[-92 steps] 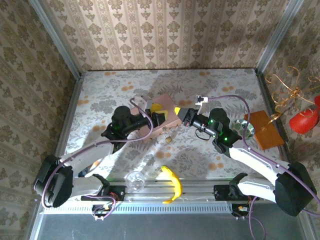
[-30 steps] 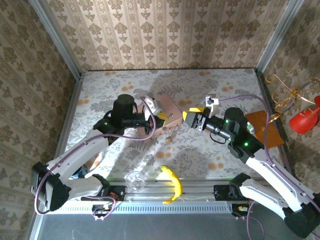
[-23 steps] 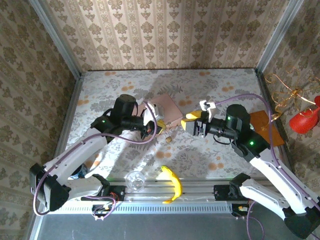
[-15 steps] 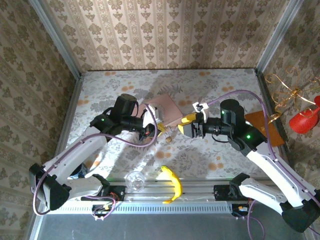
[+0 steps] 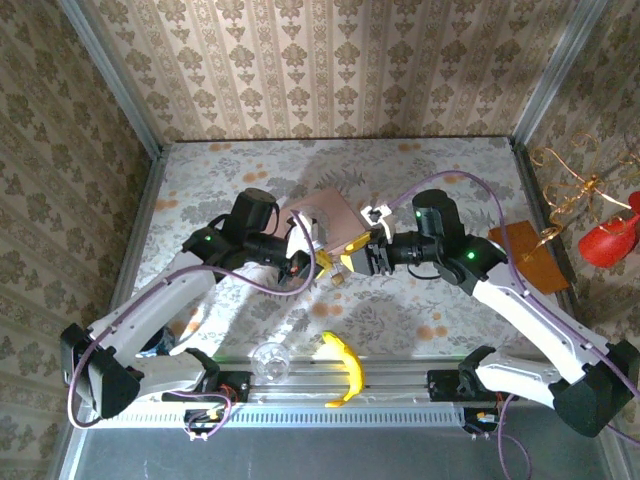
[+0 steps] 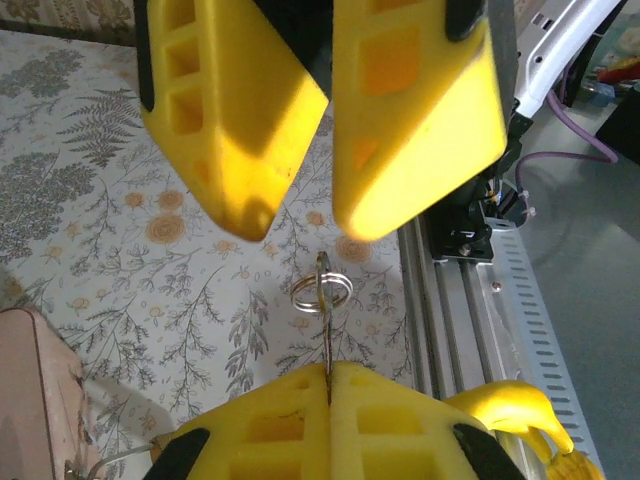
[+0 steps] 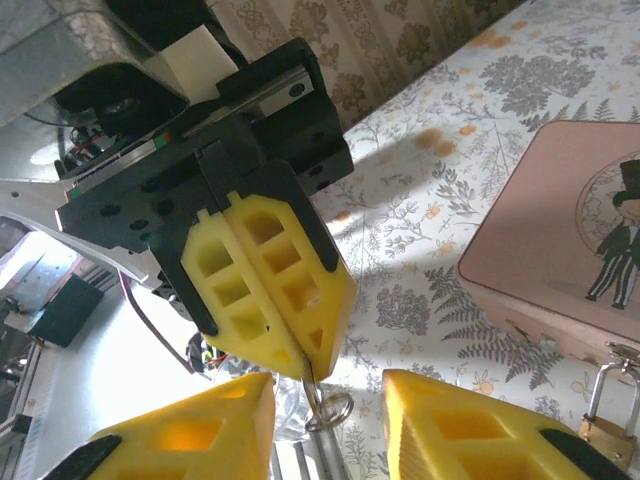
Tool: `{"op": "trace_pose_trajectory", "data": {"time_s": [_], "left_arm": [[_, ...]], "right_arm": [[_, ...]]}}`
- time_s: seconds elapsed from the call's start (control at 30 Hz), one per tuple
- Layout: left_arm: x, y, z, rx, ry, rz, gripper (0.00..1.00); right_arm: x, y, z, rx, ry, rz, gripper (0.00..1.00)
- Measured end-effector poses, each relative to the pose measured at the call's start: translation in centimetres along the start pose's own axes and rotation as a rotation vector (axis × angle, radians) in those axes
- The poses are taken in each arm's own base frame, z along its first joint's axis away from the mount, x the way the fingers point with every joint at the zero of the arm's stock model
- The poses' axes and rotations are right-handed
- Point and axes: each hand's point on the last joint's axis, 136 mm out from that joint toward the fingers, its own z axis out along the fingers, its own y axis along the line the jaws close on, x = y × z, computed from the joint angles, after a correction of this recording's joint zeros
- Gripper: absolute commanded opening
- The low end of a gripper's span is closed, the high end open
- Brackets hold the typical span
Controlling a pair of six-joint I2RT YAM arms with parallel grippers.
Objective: Unlock the padlock with the key
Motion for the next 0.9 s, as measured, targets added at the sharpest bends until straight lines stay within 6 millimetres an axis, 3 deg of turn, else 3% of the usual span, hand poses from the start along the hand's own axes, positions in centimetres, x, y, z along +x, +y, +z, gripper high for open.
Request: {"op": "trace_pose_trajectory", "data": {"time_s": [0.37, 0.57, 0.73, 0.83, 0.87, 0.9], "left_arm": [[-0.2, 0.1, 0.1, 0.001, -0.007, 0.007, 0.00], [-0.6, 0.3, 0.0, -0.007, -0.021, 0.020, 0.00], [-0.7, 0.3, 0.0, -0.007, -0.027, 0.017, 0.00], [-0.8, 0.2, 0.0, -0.004, -0.032, 0.012, 0.00], [-0.9, 0.2, 0.0, -0.005, -0.034, 0.012, 0.04], [-1.0, 0.3, -0.1, -0.008, -0.038, 0.010, 0.15]], "right_arm": [[0.6, 0.1, 0.9, -0.027, 0.031, 0.012, 0.30], [0.6, 0.3, 1.0, -0.031, 0.033, -0.002, 0.19], [0.6, 0.2, 0.9, -0.023, 0.030, -0.012, 0.00], [0.4, 0.2, 0.8, -0.015, 0.023, -0.018, 0.00], [0.4, 0.3, 0.7, -0.014, 0.020, -0.020, 0.00], [0.3, 0.3, 0.6, -0.012, 0.018, -0.022, 0.00]]}}
